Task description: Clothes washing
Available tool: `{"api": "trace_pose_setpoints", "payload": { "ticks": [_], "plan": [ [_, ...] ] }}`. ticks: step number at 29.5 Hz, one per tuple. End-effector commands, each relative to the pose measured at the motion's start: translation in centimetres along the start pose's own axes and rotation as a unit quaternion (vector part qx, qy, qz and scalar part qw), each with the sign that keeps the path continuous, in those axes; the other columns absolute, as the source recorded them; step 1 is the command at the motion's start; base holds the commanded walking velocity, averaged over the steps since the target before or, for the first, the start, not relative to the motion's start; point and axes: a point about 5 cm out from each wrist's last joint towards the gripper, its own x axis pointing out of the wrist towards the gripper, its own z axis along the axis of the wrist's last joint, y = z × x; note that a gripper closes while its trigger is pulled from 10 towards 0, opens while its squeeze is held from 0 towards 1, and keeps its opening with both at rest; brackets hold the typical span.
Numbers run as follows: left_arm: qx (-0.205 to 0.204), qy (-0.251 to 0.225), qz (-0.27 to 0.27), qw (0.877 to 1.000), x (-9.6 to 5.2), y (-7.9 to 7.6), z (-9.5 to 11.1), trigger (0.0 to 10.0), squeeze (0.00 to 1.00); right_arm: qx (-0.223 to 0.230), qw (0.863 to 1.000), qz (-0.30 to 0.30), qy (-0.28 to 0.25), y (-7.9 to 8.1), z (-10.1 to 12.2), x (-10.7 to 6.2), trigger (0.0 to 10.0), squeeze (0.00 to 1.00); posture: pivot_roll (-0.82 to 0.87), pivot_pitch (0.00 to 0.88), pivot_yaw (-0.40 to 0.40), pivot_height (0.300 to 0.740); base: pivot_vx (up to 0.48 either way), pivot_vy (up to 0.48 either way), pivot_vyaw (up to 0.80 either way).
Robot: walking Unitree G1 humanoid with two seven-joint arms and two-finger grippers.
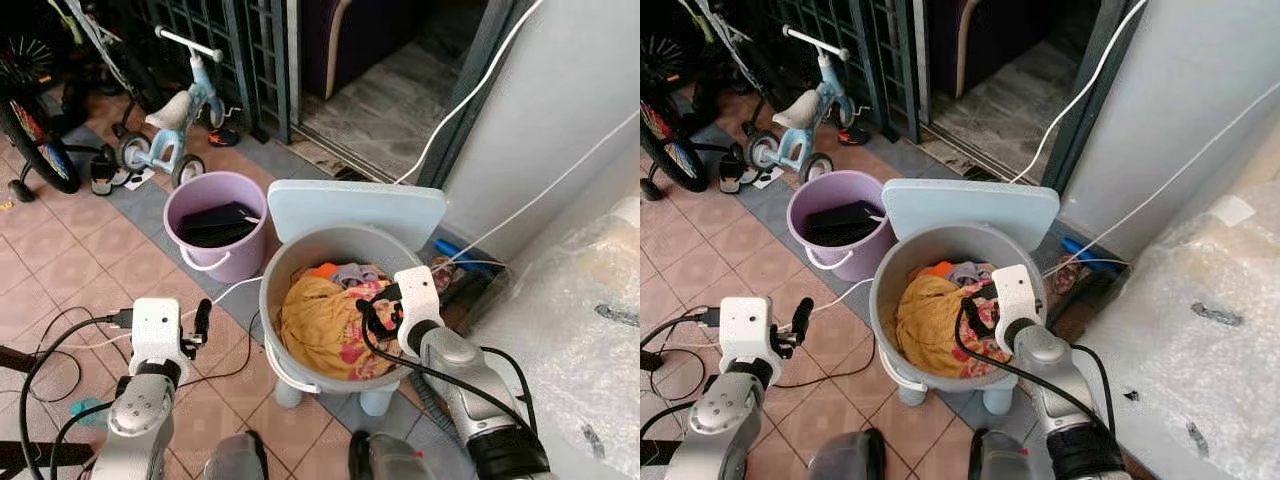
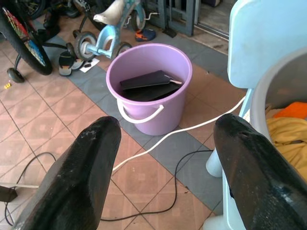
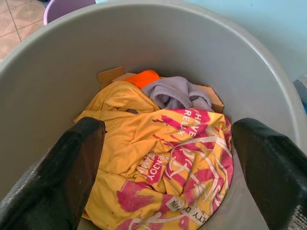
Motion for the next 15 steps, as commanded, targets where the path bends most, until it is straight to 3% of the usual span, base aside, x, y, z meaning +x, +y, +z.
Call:
{"api": "trace_pose_setpoints", "payload": {
  "ticks": [1, 10, 15],
  "plan": [
    [0.002, 0.001, 0.002, 1.0, 0.05, 0.21, 0.09, 10.0, 0.0, 0.003, 1.0, 0.005, 0.019, 0.12, -0.79, -0.07, 10.0, 0.0, 0.05, 0.162, -0.003, 0.74, 0.27, 0.0, 0.0],
    [-0.013, -0.005, -0.006, 1.0, 0.05, -0.01, 0.33, 10.0, 0.0, 0.008, 1.0, 0.011, 0.021, 0.19, -0.77, 0.0, 10.0, 0.0, 0.05, 0.162, -0.006, 0.74, 0.03, 0.0, 0.0],
    [0.0, 0.0, 0.007, 1.0, 0.11, 0.06, 0.29, 10.0, 0.0, 0.013, 0.999, 0.021, 0.027, 0.53, -0.86, 0.11, 10.0, 0.0, 0.07, 0.166, -0.011, 0.74, 0.0, 0.0, 0.0]
  ]
}}
